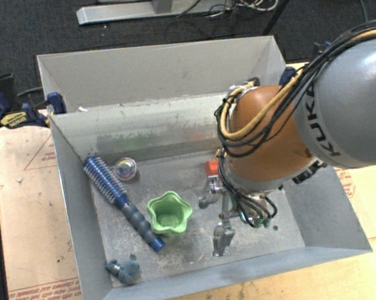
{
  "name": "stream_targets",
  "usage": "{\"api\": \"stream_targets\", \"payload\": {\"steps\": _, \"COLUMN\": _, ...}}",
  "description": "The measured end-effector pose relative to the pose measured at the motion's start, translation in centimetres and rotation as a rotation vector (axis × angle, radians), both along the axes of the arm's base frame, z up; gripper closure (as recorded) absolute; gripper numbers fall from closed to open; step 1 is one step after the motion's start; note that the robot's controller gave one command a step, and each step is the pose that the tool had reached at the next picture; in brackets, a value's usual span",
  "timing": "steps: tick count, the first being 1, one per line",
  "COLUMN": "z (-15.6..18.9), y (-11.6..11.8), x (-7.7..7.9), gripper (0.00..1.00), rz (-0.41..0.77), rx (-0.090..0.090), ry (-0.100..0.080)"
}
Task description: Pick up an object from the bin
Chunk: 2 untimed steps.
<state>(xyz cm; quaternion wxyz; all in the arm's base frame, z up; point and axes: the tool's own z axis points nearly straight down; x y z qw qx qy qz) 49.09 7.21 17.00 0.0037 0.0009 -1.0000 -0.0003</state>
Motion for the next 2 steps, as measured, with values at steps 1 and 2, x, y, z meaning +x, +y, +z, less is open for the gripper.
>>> {"api": "stream_targets", "payload": {"steps": 1, "z": -9.73, "y": 4.67, "x": 3.31, "gripper": 0.00, "rz": 0.017, "rx": 0.006, "ry": -0.020}}
{"api": "stream_targets", "payload": {"steps": 2, "z": -9.38, "y": 4.58, "x": 3.27, "gripper": 1.00, "rz": 0.015, "rx": 0.006, "ry": -0.018}}
